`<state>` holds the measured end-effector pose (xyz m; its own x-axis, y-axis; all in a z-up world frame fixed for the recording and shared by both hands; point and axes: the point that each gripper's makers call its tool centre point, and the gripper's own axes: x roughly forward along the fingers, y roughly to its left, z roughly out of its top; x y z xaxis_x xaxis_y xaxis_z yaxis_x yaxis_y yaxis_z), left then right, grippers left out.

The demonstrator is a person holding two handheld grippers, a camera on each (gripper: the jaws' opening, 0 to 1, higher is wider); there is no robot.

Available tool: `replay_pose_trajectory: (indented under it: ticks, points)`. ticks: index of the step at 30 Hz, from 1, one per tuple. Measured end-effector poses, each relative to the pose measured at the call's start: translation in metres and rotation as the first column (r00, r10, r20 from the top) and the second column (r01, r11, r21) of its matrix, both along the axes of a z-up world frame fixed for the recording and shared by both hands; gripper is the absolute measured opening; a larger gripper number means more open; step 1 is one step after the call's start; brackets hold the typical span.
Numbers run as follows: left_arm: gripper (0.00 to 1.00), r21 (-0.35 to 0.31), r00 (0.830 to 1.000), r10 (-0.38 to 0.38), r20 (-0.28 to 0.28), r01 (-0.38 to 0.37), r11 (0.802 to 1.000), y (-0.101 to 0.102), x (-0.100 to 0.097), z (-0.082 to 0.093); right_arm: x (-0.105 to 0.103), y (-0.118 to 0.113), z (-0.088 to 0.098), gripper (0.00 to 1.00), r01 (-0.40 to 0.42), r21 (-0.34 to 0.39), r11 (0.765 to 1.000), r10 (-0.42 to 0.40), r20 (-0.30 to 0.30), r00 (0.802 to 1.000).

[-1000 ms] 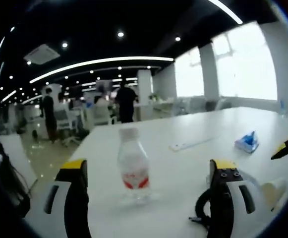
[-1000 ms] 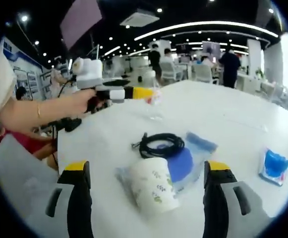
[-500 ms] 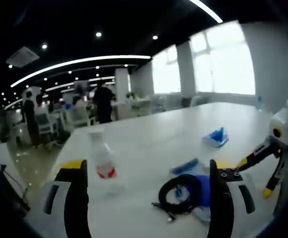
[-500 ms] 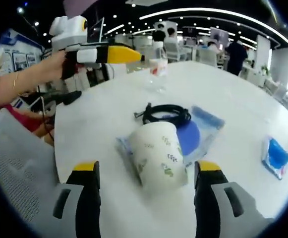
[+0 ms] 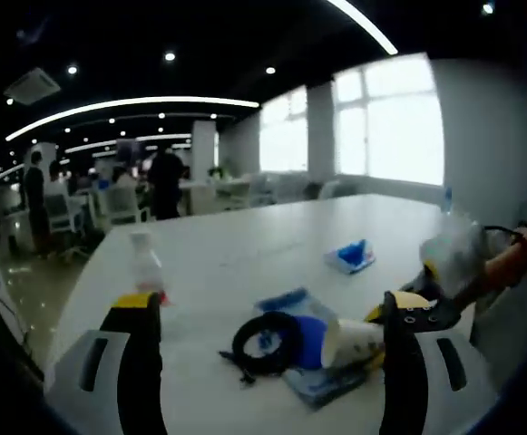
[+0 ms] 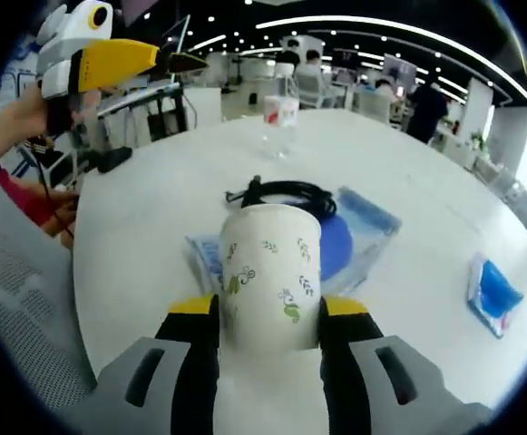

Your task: Arrange the tabletop items into an orderly group along one side of the table until the central work area is clear of visible clutter.

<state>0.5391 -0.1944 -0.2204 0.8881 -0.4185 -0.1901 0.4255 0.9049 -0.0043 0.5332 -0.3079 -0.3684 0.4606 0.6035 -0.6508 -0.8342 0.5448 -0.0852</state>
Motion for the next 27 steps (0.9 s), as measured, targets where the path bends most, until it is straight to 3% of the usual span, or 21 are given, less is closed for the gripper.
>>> replay_pose_trajectory:
  ticks: [12, 17, 27]
  points:
    - [1.0, -0.086, 0.999, -0.01, -0.035, 0.007, 0.996, -0.018, -0.019, 0.001, 0.001, 0.0, 0.004, 0.4, 0.004, 0.012, 1.0, -0.004, 0.002, 1.0]
    - [1.0, -0.089, 0.998, -0.016, -0.062, 0.01, 0.996, -0.025, -0.023, -0.003, 0.002, 0.0, 0.016, 0.4, 0.019, 0.06, 0.998, -0.019, 0.003, 1.0]
    - [1.0, -0.127, 0.997, -0.033, -0.063, 0.025, 0.992, -0.037, -0.028, 0.005, 0.001, -0.001, 0.048, 0.4, 0.048, 0.156, 0.986, -0.054, 0.029, 0.998]
